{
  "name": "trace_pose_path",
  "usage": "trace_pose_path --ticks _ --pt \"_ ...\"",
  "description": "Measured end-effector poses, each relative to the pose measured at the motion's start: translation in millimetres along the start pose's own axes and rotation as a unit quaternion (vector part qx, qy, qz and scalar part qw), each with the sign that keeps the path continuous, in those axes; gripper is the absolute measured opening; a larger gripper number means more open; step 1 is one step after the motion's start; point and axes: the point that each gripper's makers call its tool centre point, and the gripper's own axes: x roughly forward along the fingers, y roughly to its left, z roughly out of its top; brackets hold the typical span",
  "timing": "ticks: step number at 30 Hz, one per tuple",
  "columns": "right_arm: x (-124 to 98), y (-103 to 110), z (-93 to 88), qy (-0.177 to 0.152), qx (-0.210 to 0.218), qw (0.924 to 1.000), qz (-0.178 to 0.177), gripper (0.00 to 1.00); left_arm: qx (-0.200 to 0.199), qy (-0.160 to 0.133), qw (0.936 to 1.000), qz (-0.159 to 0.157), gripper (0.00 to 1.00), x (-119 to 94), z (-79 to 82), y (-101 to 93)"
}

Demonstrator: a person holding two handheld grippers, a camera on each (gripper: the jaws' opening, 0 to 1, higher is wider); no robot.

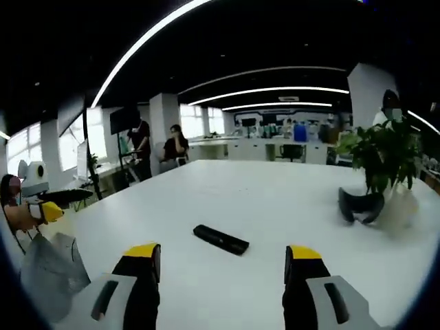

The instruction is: Press the specified remote control buttons in sequence, fully releasing each button before pressing the next.

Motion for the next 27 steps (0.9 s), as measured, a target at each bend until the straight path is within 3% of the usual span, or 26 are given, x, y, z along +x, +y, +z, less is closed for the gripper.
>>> trace_pose_path --ticks 6,16,23,27 --pt "-26.0 -12.0 2.4 -0.011 0.005 0.9997 -0.019 0.74 0.003 0.002 1.0 0.0 0.93 -0.3 0.6 1.8" --pt "-60.4 -4.4 6.5 -0.023 0.009 0.9988 -0.041 0.74 0.0 -0.003 1.0 0.003 0.93 0.2 1.1 1.2" --pt "-55.3 11.2 9.2 -0.037 0.014 0.9988 -0.03 0.77 0.0 -0.005 1.0 -0.001 0.93 0.0 -0.1 -2.9" --pt "-53.6 10.0 13.1 -0.043 0.004 0.9988 -0.022 0.79 0.0 -0.005 1.0 -0.001 0.93 -1.5 -0.4 -3.7"
